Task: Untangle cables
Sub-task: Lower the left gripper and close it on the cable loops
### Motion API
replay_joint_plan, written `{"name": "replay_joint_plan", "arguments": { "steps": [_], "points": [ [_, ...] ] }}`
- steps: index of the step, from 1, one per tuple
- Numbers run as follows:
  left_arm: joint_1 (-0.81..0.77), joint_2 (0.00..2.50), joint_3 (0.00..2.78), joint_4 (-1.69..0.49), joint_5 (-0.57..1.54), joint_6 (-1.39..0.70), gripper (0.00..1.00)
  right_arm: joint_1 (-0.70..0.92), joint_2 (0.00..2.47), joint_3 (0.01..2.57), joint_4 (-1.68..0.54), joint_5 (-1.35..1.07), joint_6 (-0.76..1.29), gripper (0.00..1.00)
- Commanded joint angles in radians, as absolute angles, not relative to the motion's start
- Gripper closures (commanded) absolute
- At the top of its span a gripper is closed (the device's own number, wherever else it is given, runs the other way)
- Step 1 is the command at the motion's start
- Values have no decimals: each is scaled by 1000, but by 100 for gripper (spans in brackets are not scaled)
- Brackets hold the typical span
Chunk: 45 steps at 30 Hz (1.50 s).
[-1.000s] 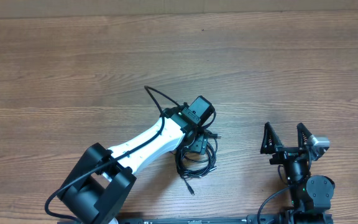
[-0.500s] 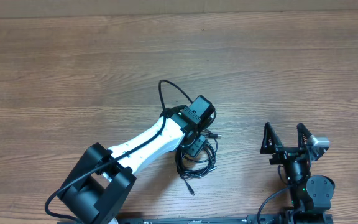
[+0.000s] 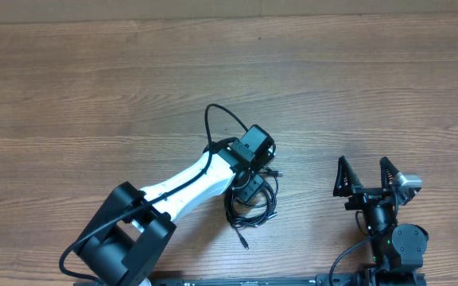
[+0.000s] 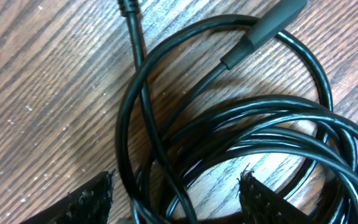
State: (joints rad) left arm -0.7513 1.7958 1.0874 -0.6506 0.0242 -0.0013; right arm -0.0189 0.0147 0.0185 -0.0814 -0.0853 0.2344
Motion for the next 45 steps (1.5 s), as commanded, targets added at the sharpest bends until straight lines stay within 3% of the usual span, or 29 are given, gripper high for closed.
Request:
{"name": "replay_joint_plan", "arguments": {
  "steps": [1,7,10,15,16,19,26,32,36,40,43,45],
  "points": [
    [-753,1806,1072,-628,52,-59,37,-22,3,8,-77,-76,227,0],
    [-753,1806,1071,-610,52,-84,50,-22,3,8,-77,-76,227,0],
    [-753,1806,1068,-611,49,-84,62,-22,3,8,-77,-76,227,0],
    [-753,1806,1068,-612,47,-87,94,-22,3,8,-77,-76,227,0],
    [-752,1806,1068,-612,38,-95,96,-22,3,8,-77,-76,227,0],
    [-751,1806,1068,-612,-40,-187,96,-22,3,8,-77,-76,227,0],
    [-731,1806,1068,-625,-259,-625,96,-22,3,8,-77,-76,227,0],
    [-661,1806,1068,-759,-234,-1159,96,-22,3,8,-77,-76,227,0],
    [-609,1806,1068,-818,-198,-1257,96,-22,3,8,-77,-76,227,0],
    [-583,1806,1069,-812,-127,-1218,84,-22,3,8,-77,-76,227,0],
    [-575,1806,1069,-788,-110,-1055,71,-22,3,8,-77,-76,227,0],
    [-575,1806,1070,-774,-112,-921,50,-22,3,8,-77,-76,227,0]
  ]
}}
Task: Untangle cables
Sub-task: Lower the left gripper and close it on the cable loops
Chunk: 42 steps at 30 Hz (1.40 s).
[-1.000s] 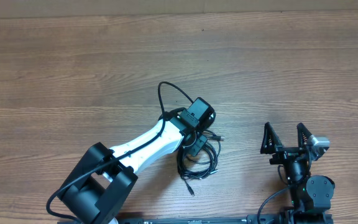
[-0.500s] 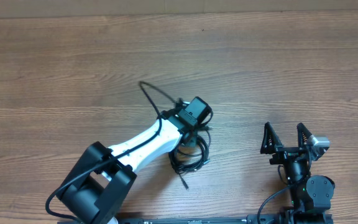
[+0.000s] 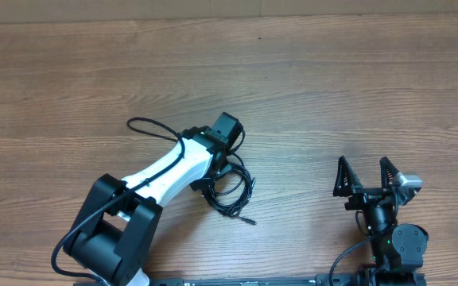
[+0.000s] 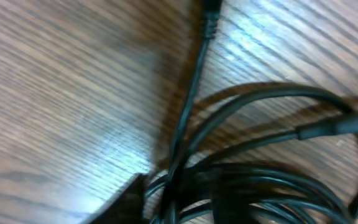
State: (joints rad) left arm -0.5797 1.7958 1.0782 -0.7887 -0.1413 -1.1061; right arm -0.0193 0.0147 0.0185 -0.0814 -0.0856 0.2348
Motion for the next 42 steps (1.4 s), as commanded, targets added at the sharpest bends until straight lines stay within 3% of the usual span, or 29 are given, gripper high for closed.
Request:
{"name": "replay_joint_plan", "arguments": {
  "steps": [1,7,11,14,15,16,19,24,28,36,42],
  "points": [
    [-574,1806,1073,-770,-112,-866,44,-22,3,8,-77,-76,227,0],
    [-573,1806,1092,-754,-112,-594,42,-22,3,8,-77,-76,227,0],
    [-574,1806,1091,-744,-110,-576,41,-22,3,8,-77,-76,227,0],
    [-574,1806,1091,-742,-110,-526,52,-22,3,8,-77,-76,227,0],
    [-574,1806,1091,-739,-105,-450,51,-22,3,8,-77,-76,227,0],
    [-574,1806,1091,-737,-96,-387,50,-22,3,8,-77,-76,227,0],
    [-574,1804,1095,-741,-57,-201,34,-22,3,8,-77,-76,227,0],
    [-566,1804,1167,-804,-62,-155,15,-22,3,8,-77,-76,227,0],
    [-566,1804,1274,-864,-61,-72,15,-22,3,8,-77,-76,227,0],
    [-572,1806,1333,-884,9,348,30,-22,3,8,-77,-76,227,0],
    [-577,1806,1285,-894,131,502,19,-22,3,8,-77,-76,227,0]
  ]
}}
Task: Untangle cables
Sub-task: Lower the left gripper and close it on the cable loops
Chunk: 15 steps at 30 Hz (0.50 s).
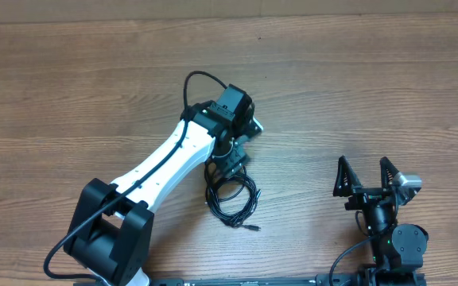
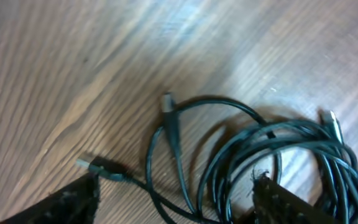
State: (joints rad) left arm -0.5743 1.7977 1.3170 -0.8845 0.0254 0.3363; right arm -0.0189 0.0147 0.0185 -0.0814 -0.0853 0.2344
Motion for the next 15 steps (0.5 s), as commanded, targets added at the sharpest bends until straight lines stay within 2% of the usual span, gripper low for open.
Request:
{"name": "replay_joint_plan", "arguments": {
  "steps": [1,7,15],
  "points": [
    [-578,1806,1277,-896,158,524,19,-22,3,8,-77,-76,227,0],
    [-588,1806,1209,-862,229,656,19,-22,3,8,-77,-76,227,0],
    [-596,1806,1113,-680,230,678,21,-22,3,8,-77,-76,227,0]
  ]
}}
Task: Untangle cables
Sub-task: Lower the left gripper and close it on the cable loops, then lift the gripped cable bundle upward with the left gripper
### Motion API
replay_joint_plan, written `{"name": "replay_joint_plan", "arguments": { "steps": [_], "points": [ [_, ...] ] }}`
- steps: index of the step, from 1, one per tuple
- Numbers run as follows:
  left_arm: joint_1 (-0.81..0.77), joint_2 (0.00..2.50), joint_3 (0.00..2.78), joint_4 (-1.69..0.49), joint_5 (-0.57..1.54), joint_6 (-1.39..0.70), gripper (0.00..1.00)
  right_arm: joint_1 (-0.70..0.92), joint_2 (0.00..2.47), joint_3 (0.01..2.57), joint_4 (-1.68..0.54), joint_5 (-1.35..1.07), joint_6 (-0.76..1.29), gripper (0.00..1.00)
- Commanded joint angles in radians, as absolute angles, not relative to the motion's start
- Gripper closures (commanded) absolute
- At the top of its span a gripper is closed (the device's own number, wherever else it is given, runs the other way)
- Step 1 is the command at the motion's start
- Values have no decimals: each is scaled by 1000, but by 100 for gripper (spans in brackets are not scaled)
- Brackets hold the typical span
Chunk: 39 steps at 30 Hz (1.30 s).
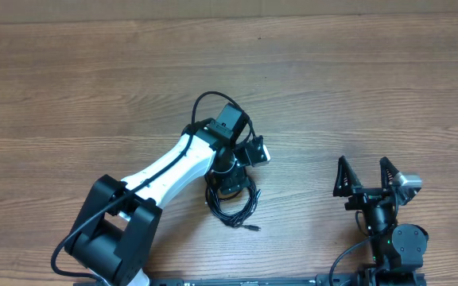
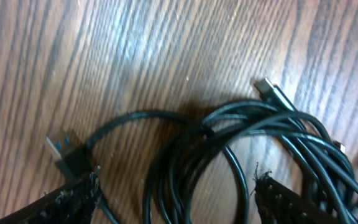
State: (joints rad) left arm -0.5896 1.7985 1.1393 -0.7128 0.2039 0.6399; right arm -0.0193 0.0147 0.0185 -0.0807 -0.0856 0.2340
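A bundle of thin black cables (image 1: 233, 202) lies coiled on the wooden table (image 1: 94, 87), just below my left wrist. In the left wrist view the coil (image 2: 241, 149) fills the lower middle; a USB plug with a blue insert (image 2: 64, 152) lies at the left and a small silver-tipped plug (image 2: 269, 90) at the upper right. My left gripper (image 2: 176, 196) stands open low over the coil, its fingers (image 2: 73, 199) on either side of several strands. My right gripper (image 1: 364, 175) stands open at the right, well apart from the cables.
A light strip of wall or board (image 1: 229, 8) borders the table's far edge. The left arm's white link (image 1: 165, 171) and black base (image 1: 110, 238) cover the lower left. The right arm's base (image 1: 396, 246) sits at the lower right.
My left wrist has shifted slightly down and turned, and the gripper now sits lower over the coil, its open fingers straddling the strands. The coil and the right arm have not moved.
The left gripper stood open over the coil near the table's middle. Then it was further left with the coil there too, its fingers close together in a blurred view. Later it was raised and open above the coil, and now it is down over the strands again.
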Motion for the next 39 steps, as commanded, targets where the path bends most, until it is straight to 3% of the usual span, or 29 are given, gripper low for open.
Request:
{"name": "replay_joint_plan", "arguments": {
  "steps": [1,16,27,31,36,39],
  "points": [
    [-596,1806,1106,-666,230,678,21,-22,3,8,-77,-76,227,0],
    [-596,1807,1038,-591,261,582,31,-22,3,8,-77,-76,227,0],
    [-596,1813,943,-459,276,561,30,-22,3,8,-77,-76,227,0],
    [-596,1813,896,-394,252,561,50,-22,3,8,-77,-76,227,0],
    [-596,1813,893,-378,251,561,96,-22,3,8,-77,-76,227,0],
    [-595,1813,893,-371,252,558,96,-22,3,8,-77,-76,227,0]
  ]
}}
